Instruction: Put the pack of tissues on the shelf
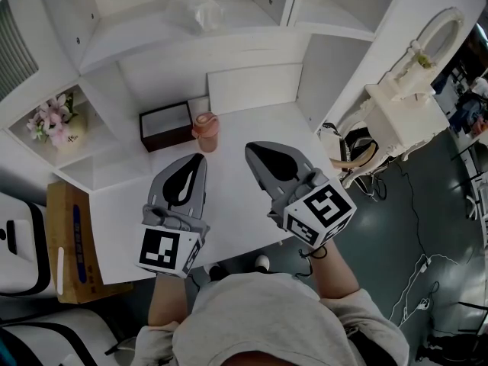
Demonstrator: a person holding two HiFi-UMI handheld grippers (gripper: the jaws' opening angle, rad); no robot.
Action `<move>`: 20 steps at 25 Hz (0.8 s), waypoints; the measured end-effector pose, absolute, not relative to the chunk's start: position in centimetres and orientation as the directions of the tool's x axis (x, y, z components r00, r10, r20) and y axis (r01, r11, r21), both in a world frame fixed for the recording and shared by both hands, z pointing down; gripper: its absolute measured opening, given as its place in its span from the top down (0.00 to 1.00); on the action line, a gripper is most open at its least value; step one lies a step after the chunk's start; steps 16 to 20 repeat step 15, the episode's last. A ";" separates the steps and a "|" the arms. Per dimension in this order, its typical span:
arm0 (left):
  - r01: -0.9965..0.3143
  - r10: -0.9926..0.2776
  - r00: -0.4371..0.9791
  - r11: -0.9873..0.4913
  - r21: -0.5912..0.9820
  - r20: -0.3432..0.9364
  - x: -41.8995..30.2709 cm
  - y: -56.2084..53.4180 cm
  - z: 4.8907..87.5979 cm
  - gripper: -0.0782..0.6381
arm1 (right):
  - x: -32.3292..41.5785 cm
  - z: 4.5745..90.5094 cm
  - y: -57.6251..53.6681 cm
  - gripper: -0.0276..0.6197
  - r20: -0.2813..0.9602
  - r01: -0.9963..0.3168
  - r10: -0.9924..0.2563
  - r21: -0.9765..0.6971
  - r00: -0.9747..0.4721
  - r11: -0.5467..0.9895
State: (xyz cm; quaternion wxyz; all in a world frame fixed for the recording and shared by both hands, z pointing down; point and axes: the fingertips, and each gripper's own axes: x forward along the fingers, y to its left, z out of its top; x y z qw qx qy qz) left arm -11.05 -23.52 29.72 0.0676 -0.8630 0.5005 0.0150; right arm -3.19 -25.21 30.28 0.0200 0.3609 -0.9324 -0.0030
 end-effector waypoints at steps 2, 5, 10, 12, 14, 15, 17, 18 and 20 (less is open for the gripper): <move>-0.866 -0.862 0.499 -0.491 -0.101 -0.092 -11.0 -23.6 29.8 0.89 | -3.1 30.3 -25.2 0.96 0.036 -0.674 -0.674 0.021 -0.738 0.739; -0.865 -0.861 0.500 -0.492 -0.100 -0.091 -10.9 -23.8 29.9 0.89 | -3.1 30.4 -25.3 0.96 0.037 -0.676 -0.676 0.019 -0.736 0.737; -0.864 -0.860 0.502 -0.494 -0.098 -0.093 -11.0 -24.0 30.0 0.89 | -3.1 30.4 -25.4 0.96 0.037 -0.677 -0.677 0.023 -0.735 0.736; -0.864 -0.860 0.502 -0.494 -0.098 -0.093 -11.0 -24.1 30.0 0.89 | -3.1 30.3 -25.4 0.96 0.037 -0.676 -0.676 0.025 -0.736 0.737; -0.864 -0.859 0.503 -0.495 -0.097 -0.094 -11.0 -24.2 29.9 0.89 | -3.1 30.3 -25.5 0.96 0.036 -0.675 -0.675 0.027 -0.737 0.738; -0.864 -0.859 0.503 -0.495 -0.097 -0.095 -11.0 -24.2 29.9 0.89 | -3.1 30.3 -25.6 0.96 0.036 -0.674 -0.675 0.028 -0.737 0.738; -0.864 -0.859 0.503 -0.495 -0.097 -0.095 -11.0 -24.2 29.9 0.89 | -3.1 30.3 -25.6 0.96 0.036 -0.674 -0.675 0.028 -0.737 0.738; -0.864 -0.859 0.503 -0.495 -0.097 -0.095 -11.0 -24.2 29.9 0.89 | -3.1 30.3 -25.6 0.96 0.036 -0.674 -0.675 0.028 -0.737 0.738; -0.864 -0.859 0.503 -0.495 -0.097 -0.095 -11.0 -24.2 29.9 0.89 | -3.1 30.3 -25.6 0.96 0.036 -0.674 -0.675 0.028 -0.737 0.738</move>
